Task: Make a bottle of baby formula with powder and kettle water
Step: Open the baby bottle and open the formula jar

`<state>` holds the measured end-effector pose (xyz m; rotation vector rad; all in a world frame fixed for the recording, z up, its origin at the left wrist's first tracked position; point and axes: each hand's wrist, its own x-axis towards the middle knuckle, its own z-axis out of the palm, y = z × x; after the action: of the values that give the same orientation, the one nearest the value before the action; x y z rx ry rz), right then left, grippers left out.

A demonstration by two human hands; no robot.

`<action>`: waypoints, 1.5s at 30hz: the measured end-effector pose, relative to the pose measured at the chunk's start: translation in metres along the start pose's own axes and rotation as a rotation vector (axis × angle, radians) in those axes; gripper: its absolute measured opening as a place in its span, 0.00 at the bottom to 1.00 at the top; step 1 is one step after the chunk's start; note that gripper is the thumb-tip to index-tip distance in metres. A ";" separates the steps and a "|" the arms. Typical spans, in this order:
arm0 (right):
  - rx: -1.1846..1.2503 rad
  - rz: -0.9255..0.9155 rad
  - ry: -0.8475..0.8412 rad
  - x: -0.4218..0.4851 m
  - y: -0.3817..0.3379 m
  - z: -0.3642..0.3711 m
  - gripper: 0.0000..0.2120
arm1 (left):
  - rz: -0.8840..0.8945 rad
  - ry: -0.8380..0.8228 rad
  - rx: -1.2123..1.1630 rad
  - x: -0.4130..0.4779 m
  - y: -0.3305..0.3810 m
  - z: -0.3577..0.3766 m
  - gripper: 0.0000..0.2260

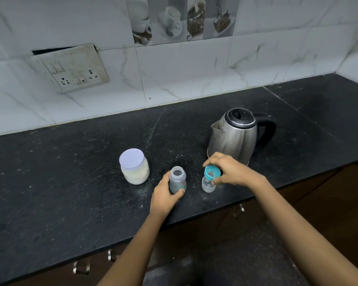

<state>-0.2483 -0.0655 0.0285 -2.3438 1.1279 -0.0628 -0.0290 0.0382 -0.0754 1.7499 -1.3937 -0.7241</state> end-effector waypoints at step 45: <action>-0.024 -0.418 -0.085 0.095 -0.172 0.112 0.35 | -0.144 0.421 -0.171 -0.065 -0.043 -0.093 0.47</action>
<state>-0.0342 0.0011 -0.0016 -2.5403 0.5883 -0.0987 0.0534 0.1261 -0.0627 1.7532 -0.9041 -0.4943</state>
